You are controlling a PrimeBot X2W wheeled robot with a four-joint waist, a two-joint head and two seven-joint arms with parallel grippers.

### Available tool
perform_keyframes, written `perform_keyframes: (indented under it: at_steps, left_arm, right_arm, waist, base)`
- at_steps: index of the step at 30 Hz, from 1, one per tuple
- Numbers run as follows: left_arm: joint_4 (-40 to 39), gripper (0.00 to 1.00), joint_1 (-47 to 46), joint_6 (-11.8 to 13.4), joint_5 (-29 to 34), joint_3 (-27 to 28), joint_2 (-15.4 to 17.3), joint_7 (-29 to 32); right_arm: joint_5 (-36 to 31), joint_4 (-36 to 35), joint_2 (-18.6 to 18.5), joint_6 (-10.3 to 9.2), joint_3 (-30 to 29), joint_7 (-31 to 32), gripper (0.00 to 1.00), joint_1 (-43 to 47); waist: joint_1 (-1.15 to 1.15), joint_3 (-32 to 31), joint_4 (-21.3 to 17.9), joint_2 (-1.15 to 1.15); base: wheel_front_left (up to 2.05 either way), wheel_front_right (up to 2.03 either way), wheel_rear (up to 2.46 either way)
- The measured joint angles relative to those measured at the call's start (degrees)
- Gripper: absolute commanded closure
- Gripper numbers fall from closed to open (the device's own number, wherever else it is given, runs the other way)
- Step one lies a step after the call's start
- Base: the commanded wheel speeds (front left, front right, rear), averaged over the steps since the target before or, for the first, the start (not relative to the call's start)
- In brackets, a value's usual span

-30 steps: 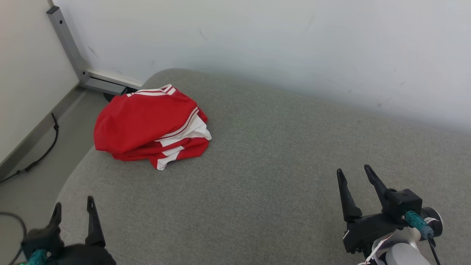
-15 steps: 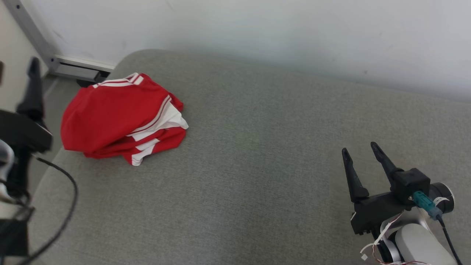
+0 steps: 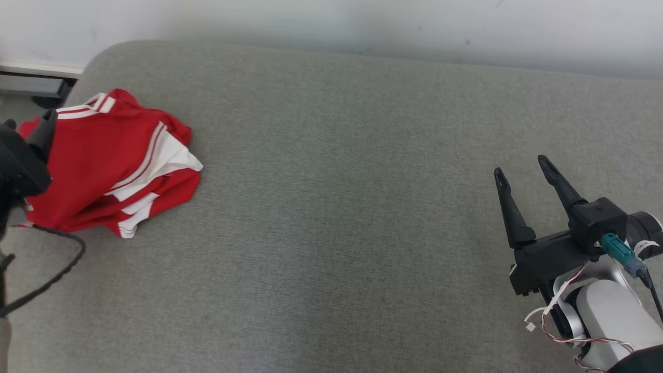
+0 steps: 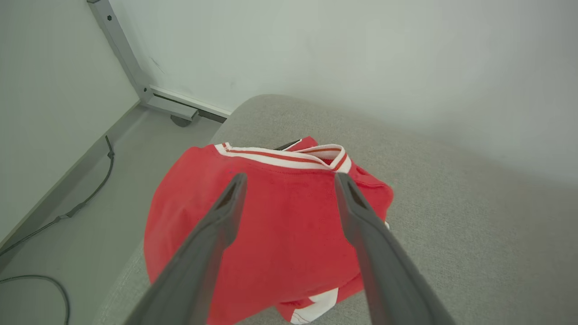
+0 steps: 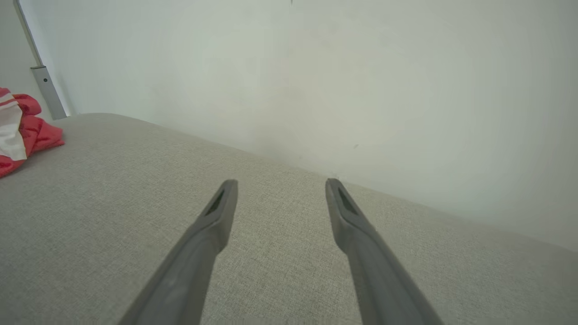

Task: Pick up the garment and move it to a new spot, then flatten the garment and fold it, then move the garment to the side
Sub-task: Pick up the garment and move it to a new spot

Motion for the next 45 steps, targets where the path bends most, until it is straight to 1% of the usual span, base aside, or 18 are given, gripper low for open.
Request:
perform_keyframes:
  at_steps: [6,14,17,18,19,25,28,29,32,36,40,43,45]
  left_arm:
    - [5.1,0.0,-3.0,0.0,-1.4,-1.7,1.8,6.4]
    - [11.9,0.0,-3.4,0.0,-2.3,-2.6,1.5,12.5]
    - [14.3,0.0,-3.5,0.0,-2.4,-2.9,1.0,13.6]
    - [14.6,0.71,-3.6,0.0,-2.4,-3.0,0.9,13.7]
    - [14.8,1.0,-4.0,0.0,-2.4,-3.5,0.9,13.7]
    - [15.3,1.0,-6.7,0.0,-2.2,-6.5,0.6,14.0]
    - [15.2,1.0,-7.3,0.0,-1.9,-8.8,1.0,13.7]
    - [14.6,1.0,-7.3,0.0,-1.4,-10.7,1.6,13.3]
    - [13.0,1.0,-8.5,0.0,-1.0,-13.6,3.0,11.6]
    - [9.3,1.0,-11.7,0.0,-1.3,-17.4,3.5,8.2]
    - [5.7,1.0,-13.9,0.0,-1.4,-21.7,4.8,4.6]
    - [2.1,1.0,-14.1,0.0,-2.9,-25.0,4.8,2.0]
    - [-0.4,1.0,-14.1,0.0,-5.1,-27.0,4.1,0.6]
  right_arm:
    - [-0.3,-1.4,-1.3,0.12,-0.5,1.0,0.0,-0.9]
    - [-0.4,-3.0,-2.3,0.13,-1.0,2.0,0.0,-1.3]
    - [-0.4,-3.6,-2.4,0.13,-1.1,2.5,0.0,-2.0]
    - [-0.4,-4.0,-2.5,0.13,-1.2,2.7,0.0,-2.0]
    - [-0.4,-4.1,-2.6,0.13,-1.3,2.9,0.0,-2.0]
    - [-0.4,-4.2,-3.2,-0.11,-1.9,3.0,0.0,-2.0]
    - [-0.4,-4.0,-3.0,-0.11,-1.8,3.2,0.0,-2.0]
    - [-0.4,-3.9,-2.8,-0.11,-1.7,3.2,0.0,-2.0]
    - [-0.3,-2.9,-2.1,-0.11,-1.7,3.2,0.0,-2.0]
    - [0.1,-1.5,-1.3,-0.18,-1.7,2.9,0.0,-2.1]
    - [0.6,0.3,0.4,-0.18,-1.4,2.3,0.0,-2.1]
    - [1.0,1.5,1.8,-0.19,-1.2,1.8,0.0,-2.1]
    - [1.5,2.5,2.4,-0.2,-1.2,1.3,0.0,-2.1]
  waist:
    - [0.0,2.9,-2.5,0.0]
    - [0.0,6.0,-5.1,0.0]
    - [0.0,7.2,-5.9,0.0]
    - [-0.01,7.4,-6.0,0.0]
    - [0.0,7.6,-6.1,0.0]
    - [-0.01,8.0,-5.8,0.0]
    - [-0.01,7.8,-5.5,0.0]
    - [-0.01,7.6,-5.4,0.0]
    - [-0.01,7.0,-5.2,0.0]
    - [-0.01,5.9,-4.9,0.0]
    - [-0.01,4.3,-4.9,-0.01]
    - [-0.01,3.1,-5.2,-0.01]
    - [-0.02,2.2,-5.6,-0.01]
  base:
    - [0.0,0.0,0.0]
    - [0.0,0.0,0.0]
    - [0.0,0.0,0.0]
    - [0.0,0.0,0.0]
    - [0.0,0.0,0.0]
    - [0.0,0.0,0.0]
    - [0.0,0.0,0.0]
    - [0.0,0.0,0.0]
    - [0.0,0.0,0.0]
    - [0.0,0.0,0.0]
    - [0.0,0.0,0.0]
    - [0.0,0.0,0.0]
    - [0.0,0.0,0.0]
